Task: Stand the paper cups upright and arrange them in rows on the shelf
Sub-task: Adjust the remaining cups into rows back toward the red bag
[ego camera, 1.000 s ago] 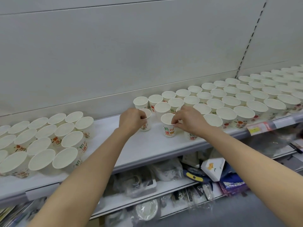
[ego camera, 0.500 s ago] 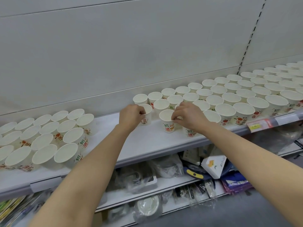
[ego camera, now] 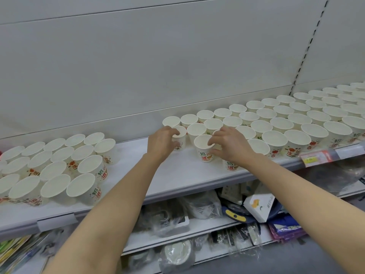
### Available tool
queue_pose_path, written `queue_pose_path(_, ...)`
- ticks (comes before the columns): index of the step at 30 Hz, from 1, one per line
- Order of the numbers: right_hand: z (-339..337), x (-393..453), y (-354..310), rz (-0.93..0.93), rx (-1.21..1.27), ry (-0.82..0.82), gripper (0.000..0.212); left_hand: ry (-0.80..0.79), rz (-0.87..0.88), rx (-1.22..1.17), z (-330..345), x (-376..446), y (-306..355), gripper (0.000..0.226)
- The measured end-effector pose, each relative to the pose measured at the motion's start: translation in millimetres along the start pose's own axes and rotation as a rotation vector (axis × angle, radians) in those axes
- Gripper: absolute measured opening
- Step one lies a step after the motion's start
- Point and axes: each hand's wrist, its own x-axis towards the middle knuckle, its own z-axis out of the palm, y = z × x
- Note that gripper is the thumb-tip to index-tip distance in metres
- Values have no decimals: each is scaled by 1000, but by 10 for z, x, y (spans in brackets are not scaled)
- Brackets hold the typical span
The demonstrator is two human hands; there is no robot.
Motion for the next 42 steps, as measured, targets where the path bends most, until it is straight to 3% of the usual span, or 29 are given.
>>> queue_pose_path(4,19,-26,-75,3,-4,85,19,95,-44,2,-122,-405,-159,31)
queue_pose_path(11,173,-10,-513,-24,43,195,14,401,-358,130,-642,-1608,-963,24)
queue_pose_path(15,302,49,-949,-44,92,177,12,306,-463,185,-846,-1977,-1356,35)
queue_pose_path(20,526,219,-1654,-92,192,88,8,172,-430,225,-946,-2136,-1524,16)
queue_pose_path(24,675,472,-2251,-100,261,17,7,234,-464,36,-1129,-2283,-1589,10)
queue_pose_path(31,928,1124,-2925,-110,243,-45,29,372,-426,-386,-1510,-2555,-1739,4)
queue_pose_path(38,1038,1281,-3091,-110,145,-99,12,339,-421,-535,-1547,-2613,-1820,5)
queue_pose_path(42,873,1114,-2969,-76,201,-3,10,343,-390,-553,-1459,-2492,-1789,5)
